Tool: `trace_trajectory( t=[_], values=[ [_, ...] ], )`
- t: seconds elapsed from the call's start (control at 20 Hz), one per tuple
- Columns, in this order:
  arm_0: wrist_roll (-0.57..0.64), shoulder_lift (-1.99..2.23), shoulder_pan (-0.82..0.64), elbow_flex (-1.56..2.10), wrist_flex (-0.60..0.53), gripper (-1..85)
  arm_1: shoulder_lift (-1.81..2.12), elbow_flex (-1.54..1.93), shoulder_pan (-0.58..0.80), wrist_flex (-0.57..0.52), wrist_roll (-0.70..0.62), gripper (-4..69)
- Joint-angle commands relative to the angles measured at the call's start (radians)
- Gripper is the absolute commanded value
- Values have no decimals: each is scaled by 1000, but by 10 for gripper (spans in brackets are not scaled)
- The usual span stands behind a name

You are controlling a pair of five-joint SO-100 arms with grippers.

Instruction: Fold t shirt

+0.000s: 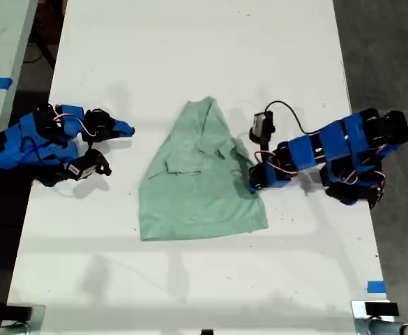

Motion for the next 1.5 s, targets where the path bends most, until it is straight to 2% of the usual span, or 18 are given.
trace_trajectory(
  t=[0.0,0.15,0.3,0.55,0.6,0.7,0.8,1.1,1.35,1.45],
  values=[
    [-9,8,-5,41,-9,-3,133,-77,43,86,-25,10],
    [-6,8,-8,41,-11,-3,167,-207,51,94,-107,10],
    [-6,8,-9,41,-11,-3,0,-482,28,98,-187,11],
    [-6,8,-9,41,-9,-3,-538,-1167,-26,255,-299,9],
    [-6,8,-8,41,-9,-3,-617,-1272,-34,282,-316,41],
    [-8,8,-8,41,-9,-3,-617,-1279,-37,272,-328,120],
    [-6,8,-8,41,-9,-3,-538,-1236,-32,288,-325,156],
    [-6,8,-11,41,-9,-3,-339,-1163,-12,345,-333,142],
    [-8,8,-8,41,-9,-3,-199,-1040,41,545,-259,130],
    [-8,8,-8,41,-9,-3,-67,-893,61,578,-229,117]
  ],
)
